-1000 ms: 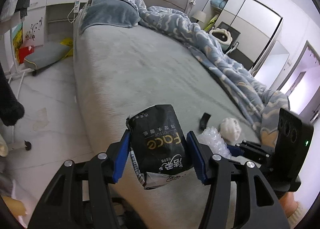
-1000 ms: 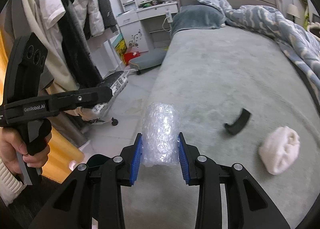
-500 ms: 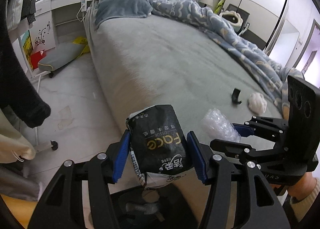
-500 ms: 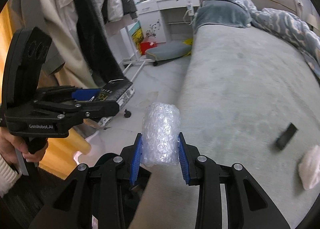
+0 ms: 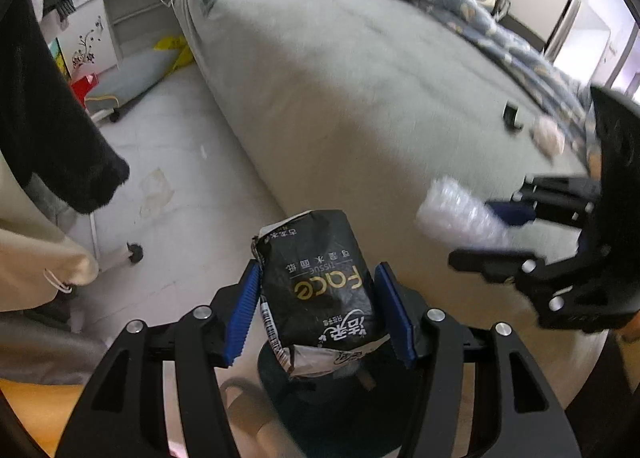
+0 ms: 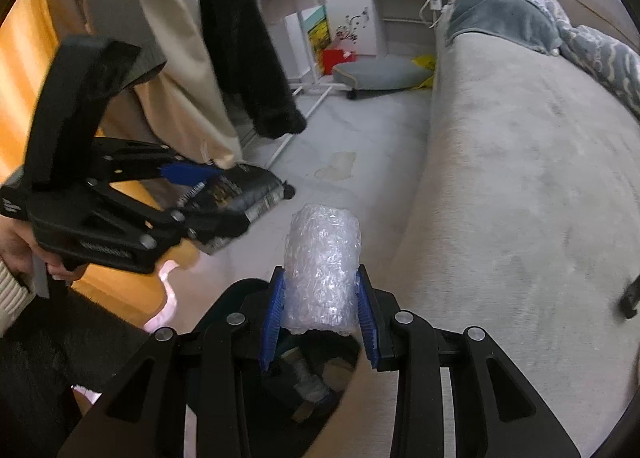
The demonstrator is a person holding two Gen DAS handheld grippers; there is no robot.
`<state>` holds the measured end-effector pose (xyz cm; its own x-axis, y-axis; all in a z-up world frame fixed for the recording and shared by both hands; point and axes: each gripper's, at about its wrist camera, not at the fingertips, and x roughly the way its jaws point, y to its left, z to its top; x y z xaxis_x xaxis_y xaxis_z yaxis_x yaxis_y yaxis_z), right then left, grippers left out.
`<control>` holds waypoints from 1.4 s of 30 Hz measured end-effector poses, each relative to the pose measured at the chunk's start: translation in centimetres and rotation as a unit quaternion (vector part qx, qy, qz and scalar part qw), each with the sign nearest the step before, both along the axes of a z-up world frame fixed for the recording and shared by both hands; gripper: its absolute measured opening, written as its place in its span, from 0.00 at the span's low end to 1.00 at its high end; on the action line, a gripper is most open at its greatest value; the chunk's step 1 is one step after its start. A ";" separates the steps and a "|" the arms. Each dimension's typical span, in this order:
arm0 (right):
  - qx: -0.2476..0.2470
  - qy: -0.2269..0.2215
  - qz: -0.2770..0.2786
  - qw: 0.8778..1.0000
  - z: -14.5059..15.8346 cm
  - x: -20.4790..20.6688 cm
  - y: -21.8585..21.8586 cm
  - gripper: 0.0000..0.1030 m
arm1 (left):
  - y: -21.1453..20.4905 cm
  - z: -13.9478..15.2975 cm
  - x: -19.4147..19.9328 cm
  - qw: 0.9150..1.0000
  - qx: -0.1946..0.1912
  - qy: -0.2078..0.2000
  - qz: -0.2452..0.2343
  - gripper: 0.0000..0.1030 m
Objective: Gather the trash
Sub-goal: 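Carry the black package and bubble wrap with both tools to the bin, then open the right tool over the bin to drop the bubble wrap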
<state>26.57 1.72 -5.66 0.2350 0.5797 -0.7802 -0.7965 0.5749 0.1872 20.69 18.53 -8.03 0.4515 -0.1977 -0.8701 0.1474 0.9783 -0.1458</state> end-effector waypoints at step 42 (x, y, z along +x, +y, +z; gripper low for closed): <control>-0.260 -0.079 0.339 0.901 -9.9 -15.3 7.3 0.54 | -0.1 -7.7 -3.0 0.988 0.036 0.110 -0.098 0.61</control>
<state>11.23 8.99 -15.59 0.0964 0.1965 -0.9758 -0.9906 -0.0764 -0.1133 17.72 18.41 -15.75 0.2086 -0.1966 -0.9580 0.3071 0.9432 -0.1267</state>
